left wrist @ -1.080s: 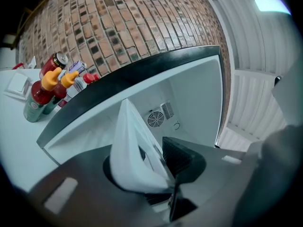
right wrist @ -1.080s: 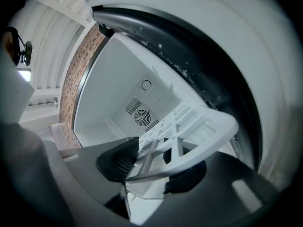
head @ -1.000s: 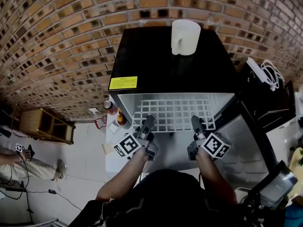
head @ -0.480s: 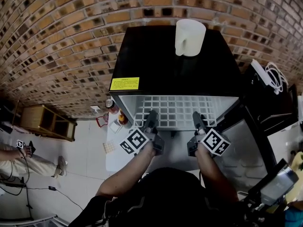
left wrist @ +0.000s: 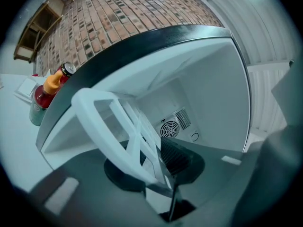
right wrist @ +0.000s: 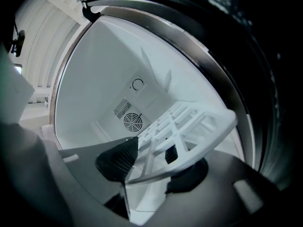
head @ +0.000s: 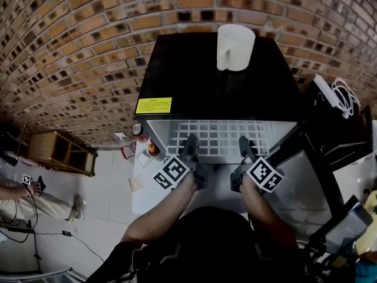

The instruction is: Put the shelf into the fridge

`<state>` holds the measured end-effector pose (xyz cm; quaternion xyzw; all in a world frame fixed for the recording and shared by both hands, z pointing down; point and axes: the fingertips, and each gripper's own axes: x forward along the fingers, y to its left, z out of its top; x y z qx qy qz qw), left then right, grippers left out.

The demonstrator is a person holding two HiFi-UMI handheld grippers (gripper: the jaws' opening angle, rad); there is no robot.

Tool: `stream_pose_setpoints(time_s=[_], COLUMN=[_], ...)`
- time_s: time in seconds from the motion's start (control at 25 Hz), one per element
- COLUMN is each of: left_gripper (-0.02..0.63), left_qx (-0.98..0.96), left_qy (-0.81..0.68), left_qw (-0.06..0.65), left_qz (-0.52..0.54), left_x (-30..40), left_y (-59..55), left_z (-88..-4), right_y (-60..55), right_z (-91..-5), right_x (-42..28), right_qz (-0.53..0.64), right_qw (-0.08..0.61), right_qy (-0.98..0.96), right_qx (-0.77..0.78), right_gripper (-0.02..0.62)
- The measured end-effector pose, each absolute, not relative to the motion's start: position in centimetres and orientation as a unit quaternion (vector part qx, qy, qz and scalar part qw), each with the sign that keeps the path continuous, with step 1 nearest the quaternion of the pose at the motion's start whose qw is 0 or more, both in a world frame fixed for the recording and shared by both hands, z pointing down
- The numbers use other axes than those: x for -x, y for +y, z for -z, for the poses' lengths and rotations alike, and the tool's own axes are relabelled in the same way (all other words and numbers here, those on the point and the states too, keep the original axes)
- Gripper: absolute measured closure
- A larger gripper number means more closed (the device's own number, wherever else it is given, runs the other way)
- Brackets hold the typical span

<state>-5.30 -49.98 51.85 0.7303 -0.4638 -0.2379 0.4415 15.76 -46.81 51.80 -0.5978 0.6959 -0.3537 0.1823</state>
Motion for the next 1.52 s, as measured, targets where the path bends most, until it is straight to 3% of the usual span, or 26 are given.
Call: stream_pose_setpoints(time_s=[0.52,1.52], left_gripper=[0.505,0.471], left_qx=[-0.746,-0.753], left_qy=[-0.499,-0.511], left_qw=[0.384,0.368], left_qz=[0.216,0.191], left_x=[5.0,4.8], left_y=[-51.4,-54.6], left_z=[-51.8,-52.0], right_y=[-48.3,-51.7], right_z=[-51.9,-52.1], right_x=[-16.0,-16.3], right_qz=[0.328,0.323], right_qw=[0.183,0.177], right_qy=[0.690,0.695], right_qx=[0.618,0.618], right_gripper=[0.414,0.403])
